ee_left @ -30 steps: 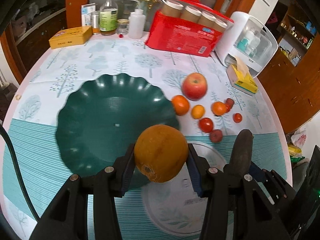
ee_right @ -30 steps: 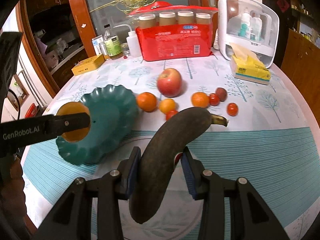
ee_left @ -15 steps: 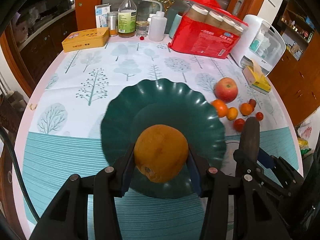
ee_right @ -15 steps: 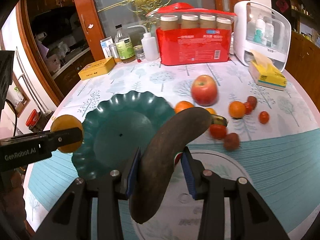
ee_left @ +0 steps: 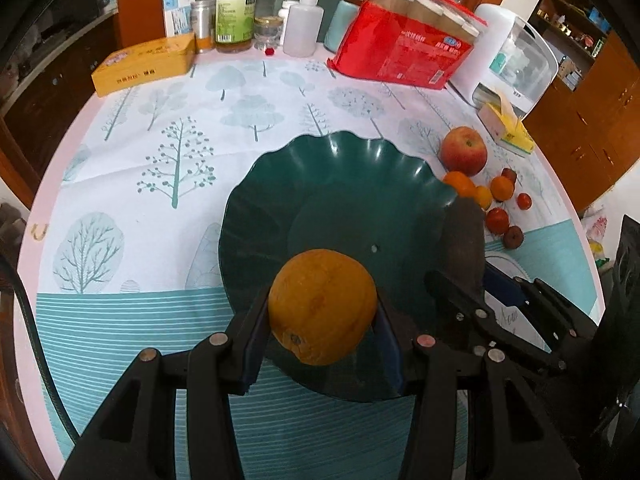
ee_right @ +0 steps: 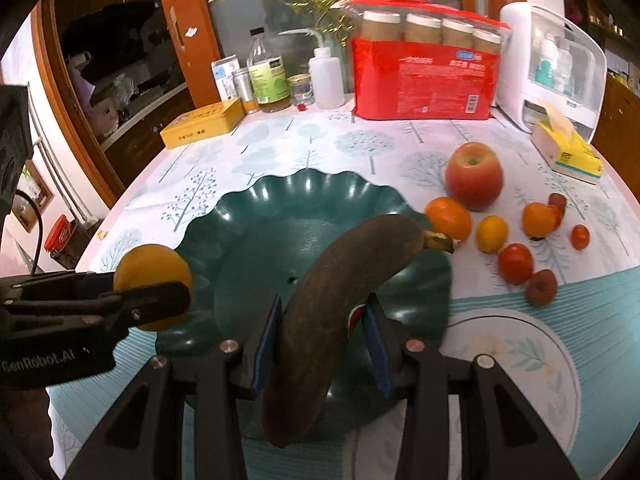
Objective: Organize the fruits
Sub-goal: 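Carry the orange and banana onto the green plate and open both tools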
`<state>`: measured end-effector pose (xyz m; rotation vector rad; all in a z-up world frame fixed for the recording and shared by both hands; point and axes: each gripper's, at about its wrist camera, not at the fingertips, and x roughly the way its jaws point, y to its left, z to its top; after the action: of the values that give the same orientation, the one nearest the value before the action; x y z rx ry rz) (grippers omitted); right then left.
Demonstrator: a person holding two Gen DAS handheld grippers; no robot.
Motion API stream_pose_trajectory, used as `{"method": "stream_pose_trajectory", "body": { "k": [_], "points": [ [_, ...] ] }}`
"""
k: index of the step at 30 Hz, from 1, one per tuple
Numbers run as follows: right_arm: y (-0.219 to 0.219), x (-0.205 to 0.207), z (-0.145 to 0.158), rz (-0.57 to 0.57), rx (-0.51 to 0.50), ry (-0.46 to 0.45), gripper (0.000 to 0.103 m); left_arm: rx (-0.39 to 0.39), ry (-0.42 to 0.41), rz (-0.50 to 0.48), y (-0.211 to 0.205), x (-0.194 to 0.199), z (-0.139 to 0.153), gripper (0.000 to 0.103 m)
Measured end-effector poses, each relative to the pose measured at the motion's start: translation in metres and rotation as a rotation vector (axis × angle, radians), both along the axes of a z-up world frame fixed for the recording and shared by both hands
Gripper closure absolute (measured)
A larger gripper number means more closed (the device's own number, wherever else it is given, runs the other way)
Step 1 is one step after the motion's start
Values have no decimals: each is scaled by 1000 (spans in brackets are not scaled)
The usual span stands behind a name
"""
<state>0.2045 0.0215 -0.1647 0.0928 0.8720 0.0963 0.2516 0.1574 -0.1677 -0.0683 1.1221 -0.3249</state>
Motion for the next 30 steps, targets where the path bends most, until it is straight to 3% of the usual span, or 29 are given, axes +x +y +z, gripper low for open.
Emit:
{"method": "stream_pose_trajectory", "body": {
  "k": [9,12,14,16,18,30],
  "points": [
    [13,9,-13,11,-21,37,61,8,40,2,4,5,-14,56],
    [15,7,-7,11,-39,-3,59,25,64,16,6,5,-16,55],
    [18,6,-2,18,-71,-13,54,25,66,27,9,4,-14,51],
    [17,4,3,8,-74,-16,52,13,34,45,14,0,-5,34],
    [13,0,7,-11,-55,-13,51,14,0,47,16,-6,4,27],
    [-4,-47,12,-105,32,39,51,4,15,12,12,-47,22,25]
  ]
}}
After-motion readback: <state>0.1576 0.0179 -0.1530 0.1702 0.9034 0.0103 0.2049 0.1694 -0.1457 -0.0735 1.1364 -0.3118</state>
